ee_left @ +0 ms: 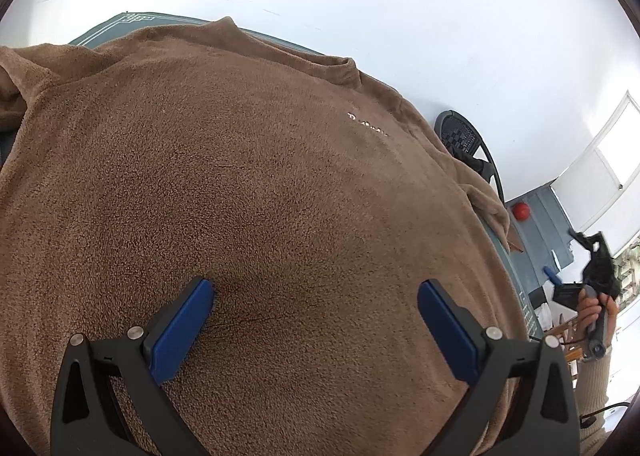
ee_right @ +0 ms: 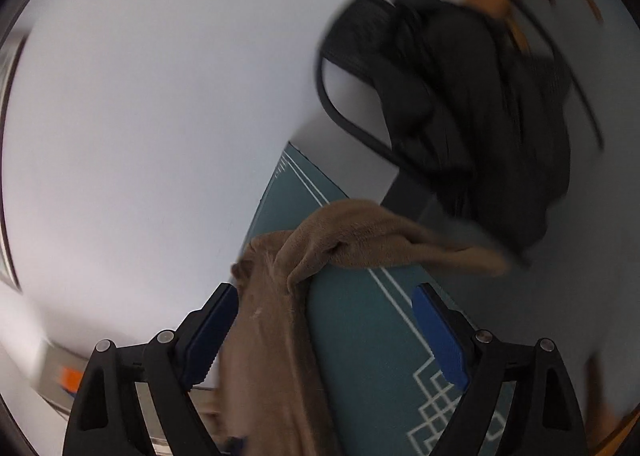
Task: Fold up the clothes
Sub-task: 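Lift the sleeve cuff up with the right gripper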
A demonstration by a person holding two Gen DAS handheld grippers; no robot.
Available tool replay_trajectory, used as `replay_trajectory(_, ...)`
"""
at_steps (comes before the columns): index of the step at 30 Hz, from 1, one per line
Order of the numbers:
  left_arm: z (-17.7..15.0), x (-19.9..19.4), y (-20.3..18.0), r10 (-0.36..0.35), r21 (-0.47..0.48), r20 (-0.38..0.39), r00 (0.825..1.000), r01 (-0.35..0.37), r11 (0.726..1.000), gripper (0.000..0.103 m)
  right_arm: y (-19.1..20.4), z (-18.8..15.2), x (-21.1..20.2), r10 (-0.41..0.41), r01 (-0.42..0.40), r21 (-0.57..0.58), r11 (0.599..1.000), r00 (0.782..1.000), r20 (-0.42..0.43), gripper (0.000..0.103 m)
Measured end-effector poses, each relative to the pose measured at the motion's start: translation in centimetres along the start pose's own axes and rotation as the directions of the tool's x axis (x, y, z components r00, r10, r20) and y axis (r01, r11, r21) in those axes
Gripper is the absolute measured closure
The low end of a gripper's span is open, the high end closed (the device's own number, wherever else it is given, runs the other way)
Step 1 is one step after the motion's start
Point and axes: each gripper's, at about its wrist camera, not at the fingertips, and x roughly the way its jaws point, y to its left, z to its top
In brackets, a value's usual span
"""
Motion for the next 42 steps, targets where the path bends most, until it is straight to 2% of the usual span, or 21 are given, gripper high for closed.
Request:
replay_trajectory(4, 0.2, 0.0, -0.1, 0.001, 0.0, -0.001, 1.0, -0.001, 1.0, 0.0, -2.9, 0.4, 2.5, 0.029, -0.013, 0.153, 0.988, 0.995, -0.098, 0.012)
replay_trajectory(10, 0.2, 0.1, -0.1, 0.016, 0.013, -0.006, 1.0, -0.016, 1.0, 0.001, -7.1, 0.9, 5.9, 0.09, -0.005, 0.356, 0.935, 0.971, -0.221, 0.012)
replay_trajectory(17, 0.1, 0.2, -0.1, 0.024, 0.018, -0.007, 1.0, -0.024, 1.0, 0.001, -8.5, 2.0, 8.3, 0.113, -0.006, 0.433, 0.901, 0.969, -0.221, 0.012)
replay_trajectory(22, 0.0, 0.3, 0.0, 0.023, 0.017, -0.005, 1.0, -0.023, 1.0, 0.001, -10.3, 2.4, 11.4, 0.122, 0.041, 0.535, 0.844, 0.956, -0.265, 0.012)
replay_trajectory(29, 0.1, 0.5, 0.1, 0.015, 0.01, -0.002, 1.0, -0.015, 1.0, 0.001, -12.2, 3.1, 14.8, 0.134, 0.073, 0.614, 0.786, 0.949, -0.285, 0.012)
replay_trajectory(32, 0.1, 0.3, 0.3, 0.007, 0.005, 0.001, 1.0, -0.007, 1.0, 0.001, -12.4, 4.0, 15.4, 0.141, 0.042, 0.613, 0.789, 0.959, -0.246, 0.013)
replay_trajectory(33, 0.1, 0.3, 0.4, 0.005, 0.003, 0.002, 1.0, -0.005, 1.0, 0.001, -12.2, 4.3, 15.5, 0.147, 0.023, 0.605, 0.796, 0.962, -0.229, 0.015)
replay_trajectory(35, 0.1, 0.3, 0.5, 0.0, 0.0, 0.003, 1.0, 0.0, 1.0, 0.001, -11.6, 4.9, 15.5, 0.168, -0.026, 0.575, 0.818, 0.966, -0.196, 0.038)
replay_trajectory(37, 0.1, 0.3, 0.6, -0.005, -0.004, 0.005, 1.0, 0.005, 1.0, 0.001, -10.8, 5.3, 15.4, 0.195, -0.076, 0.539, 0.839, 0.966, -0.168, 0.07)
replay_trajectory(40, 0.2, 0.3, 0.5, -0.013, -0.011, 0.008, 1.0, 0.013, 1.0, 0.001, -9.3, 6.0, 14.3, 0.232, -0.155, 0.481, 0.863, 0.967, -0.104, 0.089)
replay_trajectory(42, 0.2, 0.3, 0.6, -0.021, -0.017, 0.01, 1.0, 0.021, 1.0, 0.001, -7.9, 6.6, 13.1, 0.26, -0.211, 0.437, 0.874, 0.964, -0.056, 0.09)
